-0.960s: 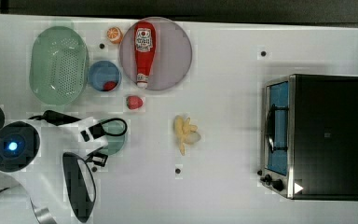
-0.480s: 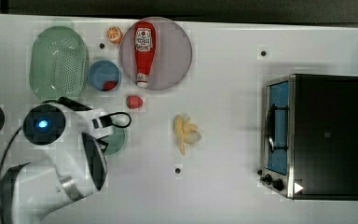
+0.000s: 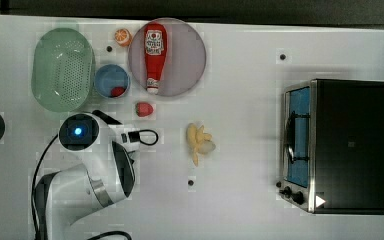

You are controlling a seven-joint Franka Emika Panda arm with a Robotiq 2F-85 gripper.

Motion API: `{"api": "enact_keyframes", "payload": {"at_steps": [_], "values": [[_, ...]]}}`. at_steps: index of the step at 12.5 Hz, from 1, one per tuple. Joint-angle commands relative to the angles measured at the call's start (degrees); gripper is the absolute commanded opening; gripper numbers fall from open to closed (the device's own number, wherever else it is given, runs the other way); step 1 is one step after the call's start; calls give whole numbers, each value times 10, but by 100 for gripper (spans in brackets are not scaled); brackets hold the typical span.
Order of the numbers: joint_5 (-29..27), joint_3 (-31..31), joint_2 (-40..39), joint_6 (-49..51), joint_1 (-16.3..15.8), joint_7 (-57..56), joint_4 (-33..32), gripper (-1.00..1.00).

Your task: Pick Banana and place it in mug.

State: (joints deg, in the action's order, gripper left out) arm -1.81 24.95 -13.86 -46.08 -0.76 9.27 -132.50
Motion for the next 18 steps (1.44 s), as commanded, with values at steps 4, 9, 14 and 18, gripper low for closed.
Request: {"api": "enact_keyframes", "payload": {"at_steps": [4, 9, 14, 18], "values": [[11, 7, 31, -42, -3, 65, 17, 100], [11, -33, 148, 21, 13, 62, 42, 100], [11, -143, 253, 230, 19, 30, 117, 100], [11, -220, 269, 355, 21, -4, 198, 100]]}}
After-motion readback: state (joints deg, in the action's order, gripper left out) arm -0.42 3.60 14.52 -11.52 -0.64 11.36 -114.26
